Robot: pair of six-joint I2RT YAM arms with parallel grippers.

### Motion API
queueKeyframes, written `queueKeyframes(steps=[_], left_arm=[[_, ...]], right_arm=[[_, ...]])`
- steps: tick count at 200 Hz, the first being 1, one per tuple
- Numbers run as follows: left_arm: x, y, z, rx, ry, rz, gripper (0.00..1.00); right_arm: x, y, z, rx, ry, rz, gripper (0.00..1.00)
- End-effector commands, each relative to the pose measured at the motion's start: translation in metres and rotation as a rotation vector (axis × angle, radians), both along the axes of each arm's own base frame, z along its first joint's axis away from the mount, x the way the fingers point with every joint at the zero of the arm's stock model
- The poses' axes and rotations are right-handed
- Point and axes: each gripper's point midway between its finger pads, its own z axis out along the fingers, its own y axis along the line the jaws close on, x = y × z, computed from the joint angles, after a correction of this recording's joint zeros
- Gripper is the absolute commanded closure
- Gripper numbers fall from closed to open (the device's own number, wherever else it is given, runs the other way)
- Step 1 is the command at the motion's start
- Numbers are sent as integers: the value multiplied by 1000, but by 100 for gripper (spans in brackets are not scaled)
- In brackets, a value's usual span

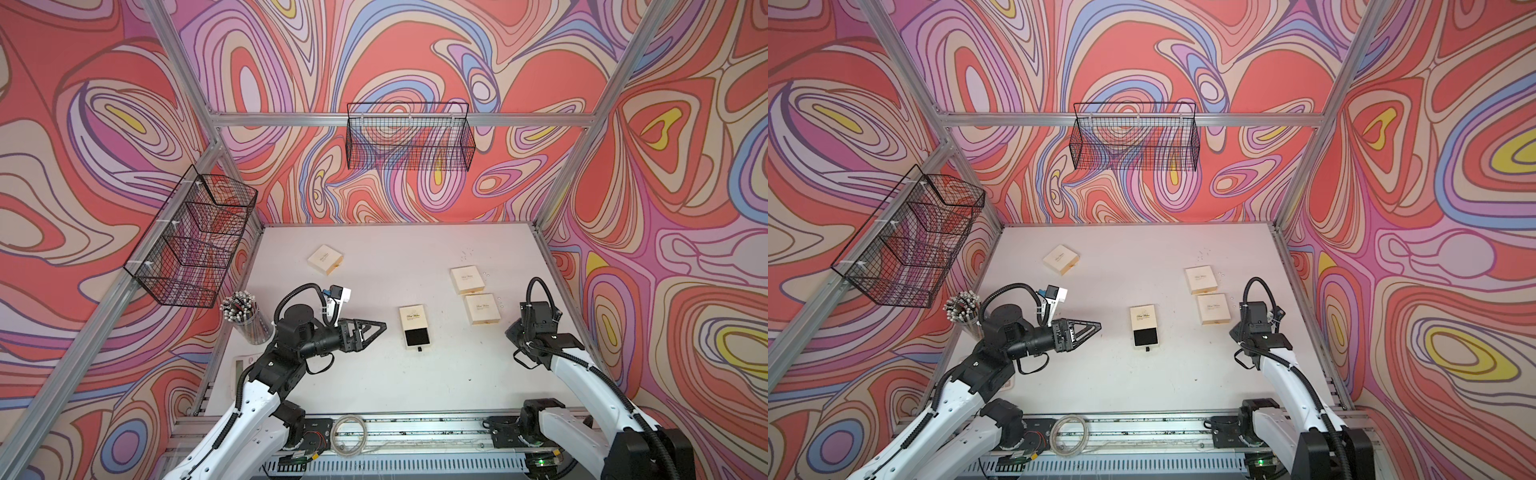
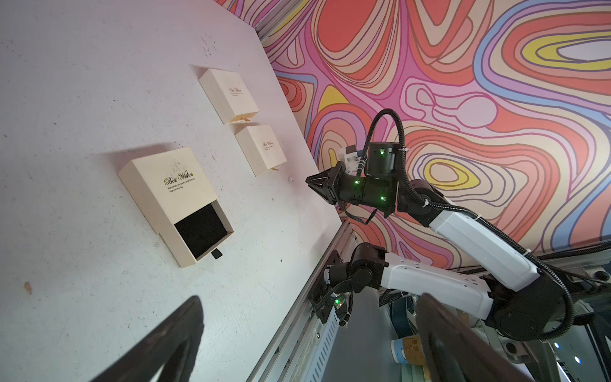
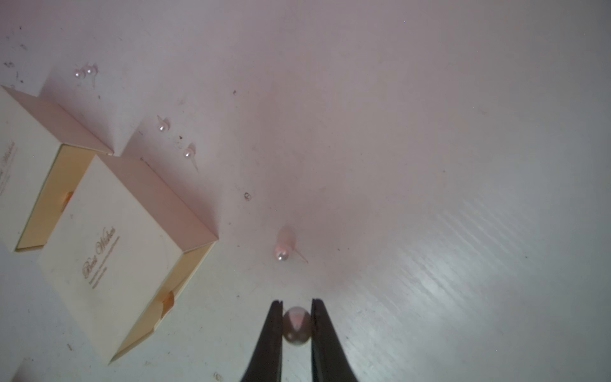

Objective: Take out the earrings from the drawer-style jewelry box
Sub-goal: Place the earring at the center of the board.

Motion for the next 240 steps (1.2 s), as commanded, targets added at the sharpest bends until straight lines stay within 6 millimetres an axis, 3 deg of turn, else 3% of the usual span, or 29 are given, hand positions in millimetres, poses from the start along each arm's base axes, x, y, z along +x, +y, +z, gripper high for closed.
queueKeyframes(steps=[1,72,240], left_arm=[[-2,0,4,-3,-16,-5,0],[-1,1,4,-3,-19,2,0],[-2,2,7,-12,-33,7,0]], right_arm=[[-8,-15,-5,-37,29,-54,99],[0,-20,-26,-14,58,-71,99],[11,-17,-40,13,85,-68,95]])
